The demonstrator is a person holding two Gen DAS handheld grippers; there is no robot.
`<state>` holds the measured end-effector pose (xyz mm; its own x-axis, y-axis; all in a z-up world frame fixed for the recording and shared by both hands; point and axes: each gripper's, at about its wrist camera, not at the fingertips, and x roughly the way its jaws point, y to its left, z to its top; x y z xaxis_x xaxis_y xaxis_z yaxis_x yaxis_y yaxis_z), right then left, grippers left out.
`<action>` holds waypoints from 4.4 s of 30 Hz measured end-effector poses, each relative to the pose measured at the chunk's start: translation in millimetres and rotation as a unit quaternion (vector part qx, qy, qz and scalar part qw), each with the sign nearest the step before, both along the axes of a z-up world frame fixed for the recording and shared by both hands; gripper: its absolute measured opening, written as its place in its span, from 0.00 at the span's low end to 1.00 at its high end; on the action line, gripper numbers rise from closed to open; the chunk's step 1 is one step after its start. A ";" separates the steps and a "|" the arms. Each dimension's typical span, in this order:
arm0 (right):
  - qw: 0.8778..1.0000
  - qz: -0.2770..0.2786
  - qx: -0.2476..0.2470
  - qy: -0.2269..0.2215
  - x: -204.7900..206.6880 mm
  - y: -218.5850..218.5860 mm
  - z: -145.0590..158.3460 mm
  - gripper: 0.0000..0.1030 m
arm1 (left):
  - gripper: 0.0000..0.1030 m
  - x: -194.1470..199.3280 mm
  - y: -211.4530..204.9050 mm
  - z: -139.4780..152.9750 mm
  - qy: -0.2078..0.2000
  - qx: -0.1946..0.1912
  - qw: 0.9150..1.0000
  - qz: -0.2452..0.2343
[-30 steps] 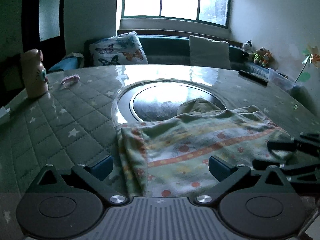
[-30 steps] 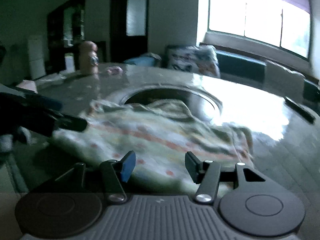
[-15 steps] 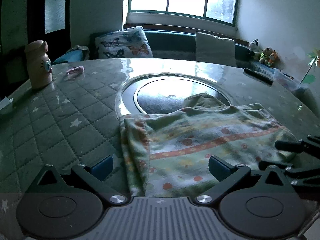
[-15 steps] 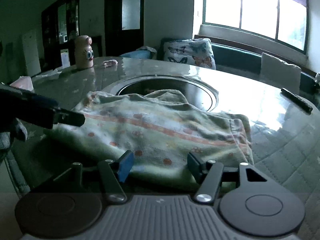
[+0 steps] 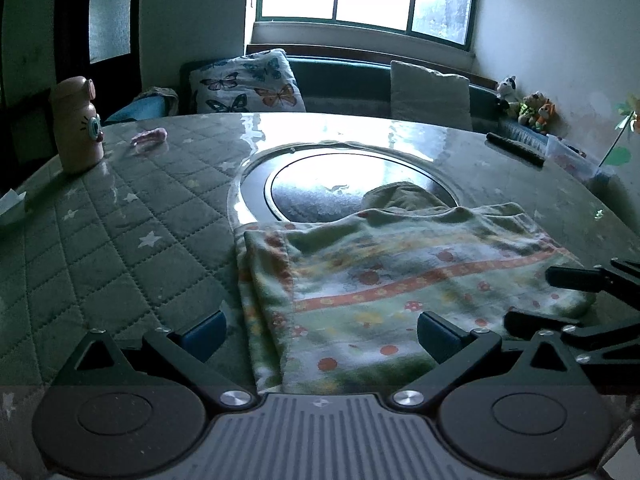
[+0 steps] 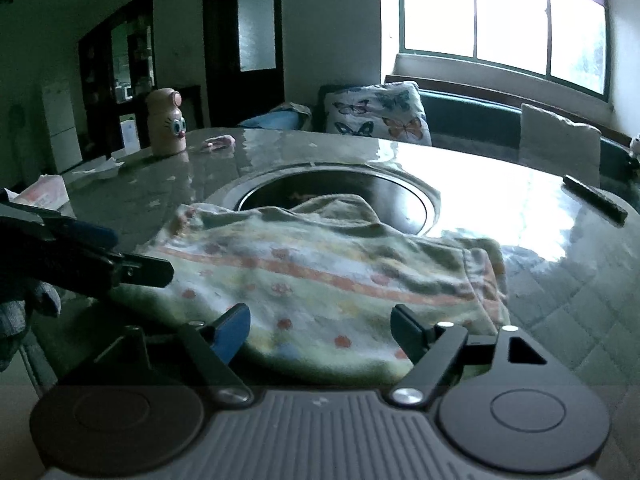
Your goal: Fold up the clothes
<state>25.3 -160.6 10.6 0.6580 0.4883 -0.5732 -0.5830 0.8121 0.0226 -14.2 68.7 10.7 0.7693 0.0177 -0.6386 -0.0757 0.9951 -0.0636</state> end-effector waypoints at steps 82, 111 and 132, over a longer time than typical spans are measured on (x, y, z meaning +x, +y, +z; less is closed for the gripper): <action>0.996 0.066 -0.049 -0.029 10.4 31.2 -7.0 0.84 | 1.00 -1.2 16.3 -8.4 0.028 0.004 0.999 0.038; 0.988 0.141 -0.054 -0.027 -18.1 54.6 10.2 0.73 | 0.99 10.5 46.6 6.1 0.012 -0.022 0.997 0.076; 0.946 0.293 -0.114 -0.078 -50.8 133.1 -0.2 0.16 | 0.76 28.2 79.0 1.5 0.040 -0.146 0.985 0.084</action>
